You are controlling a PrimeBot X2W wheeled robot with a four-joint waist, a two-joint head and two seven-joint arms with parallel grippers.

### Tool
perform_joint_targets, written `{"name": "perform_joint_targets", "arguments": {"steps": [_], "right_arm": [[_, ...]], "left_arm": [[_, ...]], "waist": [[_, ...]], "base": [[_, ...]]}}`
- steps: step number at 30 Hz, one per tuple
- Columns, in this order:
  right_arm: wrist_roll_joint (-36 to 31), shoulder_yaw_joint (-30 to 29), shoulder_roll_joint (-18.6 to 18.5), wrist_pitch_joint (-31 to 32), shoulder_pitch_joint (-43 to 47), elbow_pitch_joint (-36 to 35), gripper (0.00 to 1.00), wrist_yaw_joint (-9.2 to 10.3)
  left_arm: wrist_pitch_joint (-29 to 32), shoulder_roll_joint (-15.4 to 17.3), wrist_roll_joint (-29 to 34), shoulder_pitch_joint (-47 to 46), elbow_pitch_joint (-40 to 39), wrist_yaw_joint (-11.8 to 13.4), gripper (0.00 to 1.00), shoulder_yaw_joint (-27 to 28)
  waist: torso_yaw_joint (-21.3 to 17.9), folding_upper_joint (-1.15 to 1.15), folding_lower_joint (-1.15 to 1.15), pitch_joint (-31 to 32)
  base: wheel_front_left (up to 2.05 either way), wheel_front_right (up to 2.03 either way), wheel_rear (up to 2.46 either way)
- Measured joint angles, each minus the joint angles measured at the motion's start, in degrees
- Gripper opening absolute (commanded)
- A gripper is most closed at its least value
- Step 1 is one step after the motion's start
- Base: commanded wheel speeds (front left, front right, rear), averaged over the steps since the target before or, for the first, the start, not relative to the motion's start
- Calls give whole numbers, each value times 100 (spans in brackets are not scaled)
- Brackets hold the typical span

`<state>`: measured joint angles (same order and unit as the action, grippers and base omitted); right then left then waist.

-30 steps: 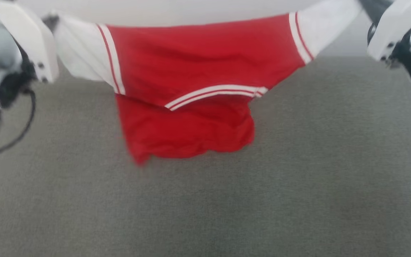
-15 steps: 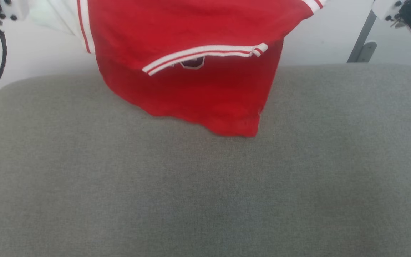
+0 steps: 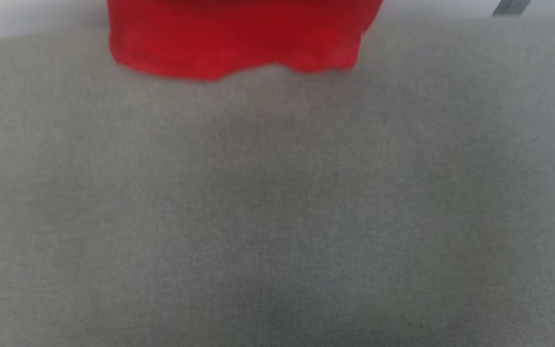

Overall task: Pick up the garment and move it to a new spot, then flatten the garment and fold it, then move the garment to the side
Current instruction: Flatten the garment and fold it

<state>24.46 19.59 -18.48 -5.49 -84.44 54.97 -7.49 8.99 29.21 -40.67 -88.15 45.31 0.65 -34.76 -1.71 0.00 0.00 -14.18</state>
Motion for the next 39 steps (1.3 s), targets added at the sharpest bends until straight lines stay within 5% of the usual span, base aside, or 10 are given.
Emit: {"name": "perform_joint_targets", "arguments": {"steps": [9,18,29,39], "right_arm": [[-1099,-485,62,-931,-865,522,0,0],[-1530,-523,292,-946,-271,511,0,0],[-97,590,288,-370,1365,385,0,0],[1499,1333,-602,792,3352,-1222,0,0]], "left_arm": [[-1669,-365,357,-900,617,34,0,98],[-1920,-694,218,-611,1528,-360,0,16],[-1229,-1000,-100,927,2186,-732,0,-292],[-539,-961,-535,2663,1936,-799,0,-455]], "waist": [[89,0,0,-901],[304,0,0,-1129],[438,0,0,-586],[531,1,0,107]], "base": [[0,0,0],[0,0,0],[0,0,0],[0,0,0]]}}
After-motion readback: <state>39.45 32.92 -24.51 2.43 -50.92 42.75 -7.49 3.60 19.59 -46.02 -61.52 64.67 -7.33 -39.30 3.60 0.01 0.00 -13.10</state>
